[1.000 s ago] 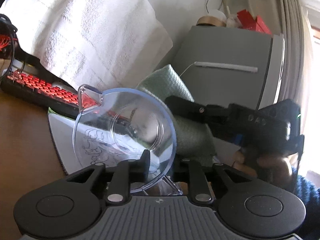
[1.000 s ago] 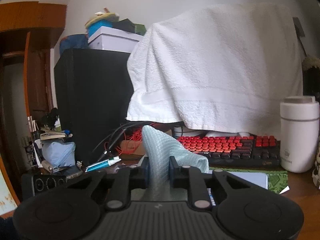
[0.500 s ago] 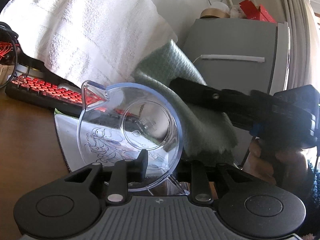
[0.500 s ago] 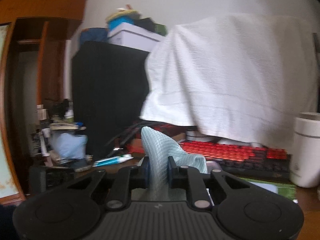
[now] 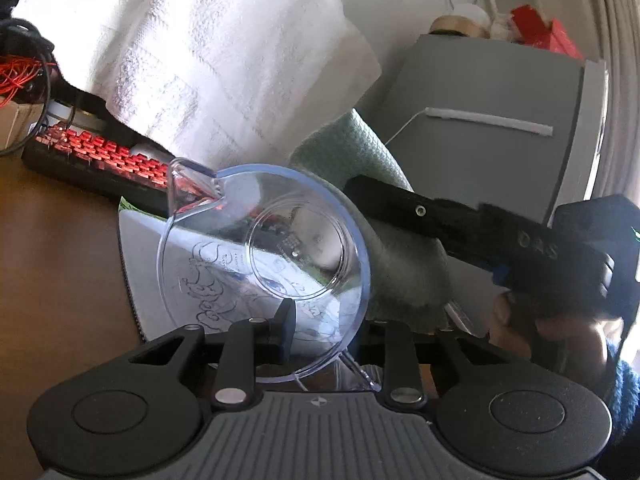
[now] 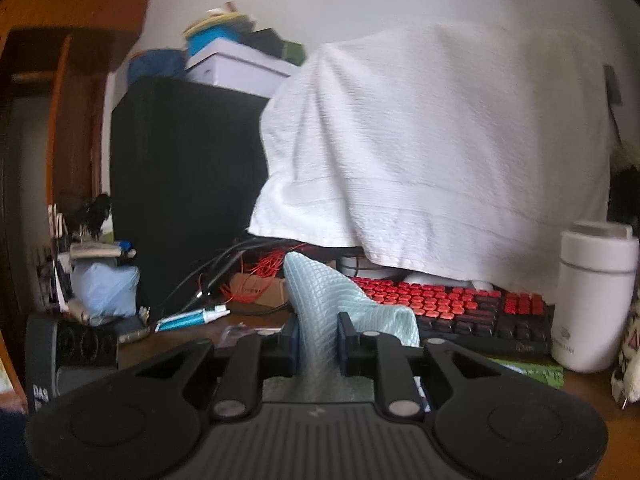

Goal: Clean container
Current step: 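Rub the green cloth around the jug interior with the right tool while the left tool holds it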

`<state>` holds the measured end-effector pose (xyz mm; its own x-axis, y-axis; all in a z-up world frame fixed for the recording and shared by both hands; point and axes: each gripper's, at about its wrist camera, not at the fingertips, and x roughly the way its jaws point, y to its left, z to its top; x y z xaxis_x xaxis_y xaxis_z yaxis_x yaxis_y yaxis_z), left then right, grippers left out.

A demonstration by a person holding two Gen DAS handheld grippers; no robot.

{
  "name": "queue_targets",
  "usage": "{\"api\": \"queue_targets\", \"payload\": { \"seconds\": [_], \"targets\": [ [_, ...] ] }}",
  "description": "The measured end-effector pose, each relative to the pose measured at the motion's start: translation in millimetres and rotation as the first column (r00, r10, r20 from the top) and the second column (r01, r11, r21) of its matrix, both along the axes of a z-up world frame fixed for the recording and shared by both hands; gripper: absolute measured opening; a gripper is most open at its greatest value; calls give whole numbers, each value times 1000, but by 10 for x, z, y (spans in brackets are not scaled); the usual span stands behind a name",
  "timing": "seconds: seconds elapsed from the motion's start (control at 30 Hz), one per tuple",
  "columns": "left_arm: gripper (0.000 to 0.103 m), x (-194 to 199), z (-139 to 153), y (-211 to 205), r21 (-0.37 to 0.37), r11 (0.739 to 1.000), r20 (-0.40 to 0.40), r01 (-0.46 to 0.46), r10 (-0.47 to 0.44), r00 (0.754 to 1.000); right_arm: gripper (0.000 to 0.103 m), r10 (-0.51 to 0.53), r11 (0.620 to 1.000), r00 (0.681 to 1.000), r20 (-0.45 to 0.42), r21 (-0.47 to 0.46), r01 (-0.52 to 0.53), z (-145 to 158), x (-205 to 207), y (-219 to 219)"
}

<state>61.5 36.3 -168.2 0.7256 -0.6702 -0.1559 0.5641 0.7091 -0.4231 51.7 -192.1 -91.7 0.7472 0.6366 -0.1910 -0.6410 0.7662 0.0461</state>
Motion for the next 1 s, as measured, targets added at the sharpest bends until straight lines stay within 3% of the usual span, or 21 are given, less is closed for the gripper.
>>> {"api": "queue_targets", "payload": {
  "seconds": [0.17, 0.3, 0.47, 0.7, 0.83, 1.0],
  "targets": [
    [12, -43, 135, -182, 143, 989, 74, -27, 17, 997, 17, 13, 999, 999, -33, 48, -11, -4, 88, -18],
    [10, -7, 186, -238, 178, 983, 84, -42, 27, 996, 17, 21, 999, 999, -37, 43, -19, -20, 101, -1],
    [4, 5, 300, -319, 281, 957, 163, -70, 24, 986, 17, 31, 999, 998, -50, 43, -29, -42, 136, 38],
    [4, 21, 369, -342, 323, 943, 170, -77, 22, 985, 17, 37, 998, 997, -61, 49, -34, -34, 164, 35],
    [4, 27, 359, -320, 306, 949, 161, -70, 21, 987, 17, 39, 998, 997, -68, 52, -35, -34, 169, 33],
    [6, 71, 228, -154, 129, 990, 86, -51, 40, 995, 17, 40, 998, 996, -76, 55, -36, -33, 174, 30]
  ]
}}
